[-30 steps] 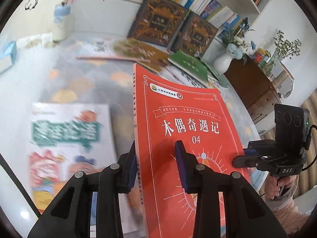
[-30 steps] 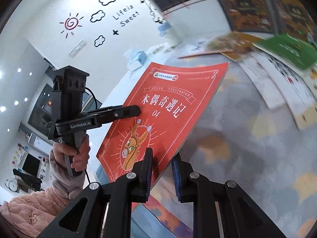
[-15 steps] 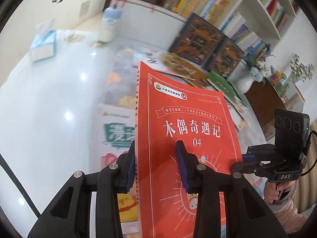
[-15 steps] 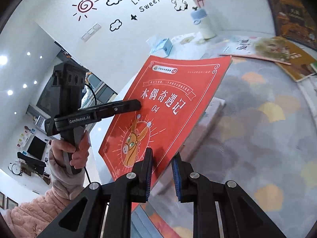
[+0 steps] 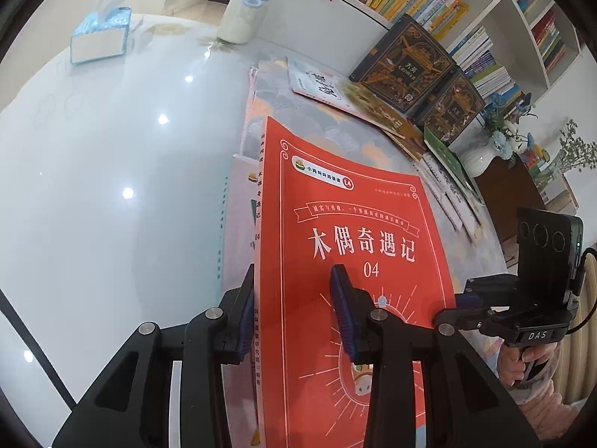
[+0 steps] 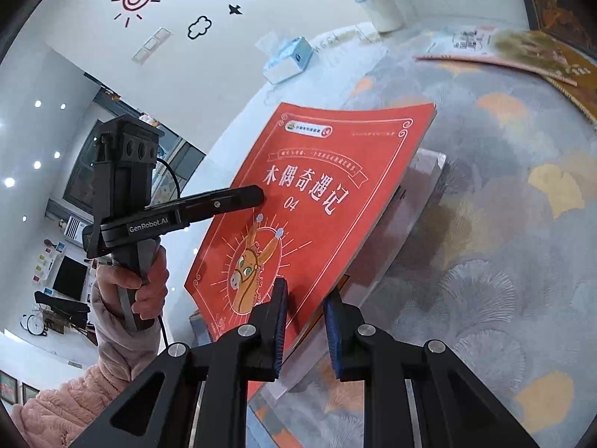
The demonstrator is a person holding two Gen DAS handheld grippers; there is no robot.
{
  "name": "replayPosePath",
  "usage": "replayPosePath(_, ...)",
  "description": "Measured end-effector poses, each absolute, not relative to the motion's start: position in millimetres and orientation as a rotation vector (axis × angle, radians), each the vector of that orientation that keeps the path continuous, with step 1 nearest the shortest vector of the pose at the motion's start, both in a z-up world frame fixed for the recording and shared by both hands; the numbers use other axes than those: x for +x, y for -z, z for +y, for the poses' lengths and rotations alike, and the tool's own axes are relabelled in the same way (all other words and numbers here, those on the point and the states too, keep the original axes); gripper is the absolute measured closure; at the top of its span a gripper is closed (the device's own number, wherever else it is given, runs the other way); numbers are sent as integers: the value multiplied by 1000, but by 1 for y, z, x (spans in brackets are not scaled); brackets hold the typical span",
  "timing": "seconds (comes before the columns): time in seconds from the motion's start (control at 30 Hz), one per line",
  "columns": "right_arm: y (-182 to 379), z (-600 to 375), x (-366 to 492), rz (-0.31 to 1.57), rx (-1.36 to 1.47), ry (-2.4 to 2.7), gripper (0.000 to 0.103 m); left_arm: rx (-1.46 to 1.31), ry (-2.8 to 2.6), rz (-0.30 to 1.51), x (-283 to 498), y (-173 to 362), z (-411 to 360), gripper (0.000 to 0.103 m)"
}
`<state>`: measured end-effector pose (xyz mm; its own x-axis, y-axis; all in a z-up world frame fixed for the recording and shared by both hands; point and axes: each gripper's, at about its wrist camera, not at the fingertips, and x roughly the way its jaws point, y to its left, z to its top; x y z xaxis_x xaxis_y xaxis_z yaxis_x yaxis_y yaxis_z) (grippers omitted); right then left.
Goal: Organize books
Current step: 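Carry the red book with both tools over the comic book on the clear table, then lower the red book onto the comic book and open both tools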
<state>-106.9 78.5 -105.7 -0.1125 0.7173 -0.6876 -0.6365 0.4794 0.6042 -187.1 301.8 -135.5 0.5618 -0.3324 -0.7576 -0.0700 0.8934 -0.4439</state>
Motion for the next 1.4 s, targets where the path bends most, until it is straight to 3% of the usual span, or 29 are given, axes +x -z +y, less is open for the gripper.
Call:
replayPosePath(0.83, 127, 90, -105, 1280, 99, -1099, 80, -242, -8, 983, -183, 131, 288, 61)
replayPosePath(0.93, 127, 90, -106, 1276, 97, -1095, 77, -228, -31, 991, -183, 130, 286, 61)
replayPosePath(1.1, 123, 95, -108, 1260, 94, -1093, 58, -243, -61, 963, -186, 121, 284, 61)
replayPosePath(1.4, 121, 86, -107, 1270, 116, -1060, 56, -218, -86, 966, -189, 106, 268, 60)
